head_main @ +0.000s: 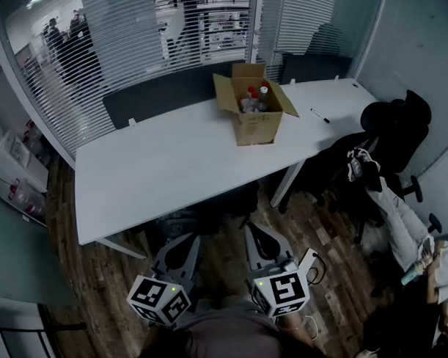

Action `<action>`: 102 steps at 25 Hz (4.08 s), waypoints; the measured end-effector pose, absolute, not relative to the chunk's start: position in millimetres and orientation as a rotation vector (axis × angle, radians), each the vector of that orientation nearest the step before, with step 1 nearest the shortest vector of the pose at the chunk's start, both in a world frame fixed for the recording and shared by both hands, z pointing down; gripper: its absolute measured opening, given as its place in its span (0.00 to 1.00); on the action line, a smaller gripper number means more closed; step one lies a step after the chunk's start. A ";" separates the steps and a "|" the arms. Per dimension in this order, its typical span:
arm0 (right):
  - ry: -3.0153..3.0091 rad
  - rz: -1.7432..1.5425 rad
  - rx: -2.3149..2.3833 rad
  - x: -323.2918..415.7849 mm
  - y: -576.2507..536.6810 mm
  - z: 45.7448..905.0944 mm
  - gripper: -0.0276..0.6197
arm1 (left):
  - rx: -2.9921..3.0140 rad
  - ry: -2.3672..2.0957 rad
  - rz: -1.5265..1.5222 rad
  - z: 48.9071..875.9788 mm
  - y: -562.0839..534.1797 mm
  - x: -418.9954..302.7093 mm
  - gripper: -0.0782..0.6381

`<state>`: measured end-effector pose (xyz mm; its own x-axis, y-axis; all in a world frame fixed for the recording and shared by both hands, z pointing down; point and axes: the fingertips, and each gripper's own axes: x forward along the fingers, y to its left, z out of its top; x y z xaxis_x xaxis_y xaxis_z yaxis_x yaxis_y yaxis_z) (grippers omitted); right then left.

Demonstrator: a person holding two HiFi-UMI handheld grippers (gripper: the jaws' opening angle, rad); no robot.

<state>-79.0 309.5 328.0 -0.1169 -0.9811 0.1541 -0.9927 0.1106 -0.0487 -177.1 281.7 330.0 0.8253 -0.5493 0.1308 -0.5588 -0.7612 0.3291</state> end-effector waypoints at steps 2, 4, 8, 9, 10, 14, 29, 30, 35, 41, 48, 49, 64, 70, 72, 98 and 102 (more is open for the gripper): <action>-2.289 0.207 2.025 -75.0 307.0 326.4 0.08 | 2.651 -0.840 0.028 331.2 279.3 -173.9 0.12; -2.295 0.185 2.020 -69.5 304.3 325.4 0.08 | 2.646 -0.852 0.029 330.0 276.4 -169.0 0.12; -2.290 0.109 2.015 -54.4 299.5 324.8 0.08 | 2.643 -0.875 0.024 329.4 273.8 -154.2 0.12; -2.293 0.107 2.006 -51.7 299.1 325.4 0.08 | 2.644 -0.880 0.021 329.4 273.7 -150.5 0.12; -2.299 0.109 2.000 -48.9 298.9 326.4 0.08 | 2.645 -0.886 0.019 329.8 273.6 -147.0 0.12; -2.317 0.111 2.005 -34.5 296.0 329.7 0.08 | 2.633 -0.908 0.026 334.0 272.0 -135.3 0.12; -2.246 0.116 2.097 40.9 228.8 342.1 0.08 | 2.666 -0.838 0.069 355.4 200.6 -74.2 0.12; -2.228 0.112 2.105 48.2 219.2 342.6 0.08 | 2.675 -0.832 0.064 355.4 188.6 -68.1 0.12; -2.194 0.139 2.123 79.7 164.7 345.4 0.08 | 2.697 -0.803 0.062 357.0 124.8 -32.4 0.12; -2.215 0.185 2.124 112.6 93.7 346.0 0.08 | 2.709 -0.760 0.052 357.5 50.2 6.0 0.12; -2.219 0.148 2.100 141.5 32.4 341.8 0.08 | 2.715 -0.768 0.056 354.3 -5.6 28.6 0.12; -2.215 0.145 2.100 145.9 25.9 342.7 0.08 | 2.715 -0.770 0.046 355.8 -11.3 29.2 0.12; -2.253 0.109 1.947 206.5 -86.9 342.7 0.09 | 2.634 -0.950 0.028 353.0 -98.2 57.9 0.12; -2.264 0.105 1.838 224.0 -129.4 347.1 0.22 | 2.601 -1.019 0.033 354.9 -127.4 67.3 0.12; -2.262 0.107 1.812 227.6 -143.5 350.9 0.24 | 2.590 -1.042 0.042 358.3 -136.2 68.0 0.12; -2.087 0.419 1.517 263.5 -240.7 449.8 0.35 | 2.435 -1.267 0.122 369.8 -191.7 64.7 0.12; -2.052 0.504 1.428 264.5 -242.2 470.9 0.35 | 2.424 -1.281 0.136 372.9 -192.0 70.8 0.12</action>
<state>264.5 -242.2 470.9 -0.2562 -0.7146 0.6509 -0.9348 0.3546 0.0214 70.8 -192.0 372.9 0.5766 -0.7730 0.2646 -0.8114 -0.5037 0.2964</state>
